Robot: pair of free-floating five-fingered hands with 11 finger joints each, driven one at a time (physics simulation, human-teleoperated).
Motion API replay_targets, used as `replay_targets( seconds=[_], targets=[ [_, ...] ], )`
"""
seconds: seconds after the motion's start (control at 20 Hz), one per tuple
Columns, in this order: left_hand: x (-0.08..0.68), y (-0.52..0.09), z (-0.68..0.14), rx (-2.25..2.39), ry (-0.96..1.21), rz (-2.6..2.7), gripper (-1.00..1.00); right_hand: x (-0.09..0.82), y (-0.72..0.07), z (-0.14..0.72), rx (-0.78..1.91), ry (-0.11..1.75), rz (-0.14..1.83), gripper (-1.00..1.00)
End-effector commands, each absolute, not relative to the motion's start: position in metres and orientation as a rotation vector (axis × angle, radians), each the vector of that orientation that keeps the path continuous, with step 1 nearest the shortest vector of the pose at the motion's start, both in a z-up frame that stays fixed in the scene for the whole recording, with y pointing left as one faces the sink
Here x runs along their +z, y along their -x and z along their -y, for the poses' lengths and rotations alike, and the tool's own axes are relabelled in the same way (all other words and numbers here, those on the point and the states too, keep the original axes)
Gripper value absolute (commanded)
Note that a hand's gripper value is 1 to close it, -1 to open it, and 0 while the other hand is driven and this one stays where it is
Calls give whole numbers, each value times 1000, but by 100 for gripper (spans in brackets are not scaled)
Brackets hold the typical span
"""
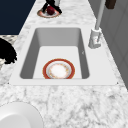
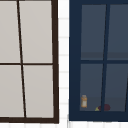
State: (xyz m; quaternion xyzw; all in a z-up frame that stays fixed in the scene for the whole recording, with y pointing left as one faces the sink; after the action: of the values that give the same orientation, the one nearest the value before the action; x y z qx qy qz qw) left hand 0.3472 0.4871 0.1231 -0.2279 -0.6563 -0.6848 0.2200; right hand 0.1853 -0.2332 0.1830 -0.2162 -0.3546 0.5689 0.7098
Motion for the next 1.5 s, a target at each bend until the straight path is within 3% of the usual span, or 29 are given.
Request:
replay_targets(
  seconds=[0.0, 0.05, 0.6, 1.45],
  targets=[
    [109, -352, -499, -1858, 642, 1860, -100, 183, -185, 233, 1263, 480, 787, 0],
    [112, -352, -502, -1845, 654, 1874, 100, 183, -185, 233, 1263, 480, 787, 0],
    [135, -344, -490, -1822, 560, 1971, 100, 183, -185, 233, 1263, 480, 787, 0],
    [207, -339, -400, -1826, 514, 1959, 100, 183, -185, 233, 1263, 480, 787, 0]
  ],
)
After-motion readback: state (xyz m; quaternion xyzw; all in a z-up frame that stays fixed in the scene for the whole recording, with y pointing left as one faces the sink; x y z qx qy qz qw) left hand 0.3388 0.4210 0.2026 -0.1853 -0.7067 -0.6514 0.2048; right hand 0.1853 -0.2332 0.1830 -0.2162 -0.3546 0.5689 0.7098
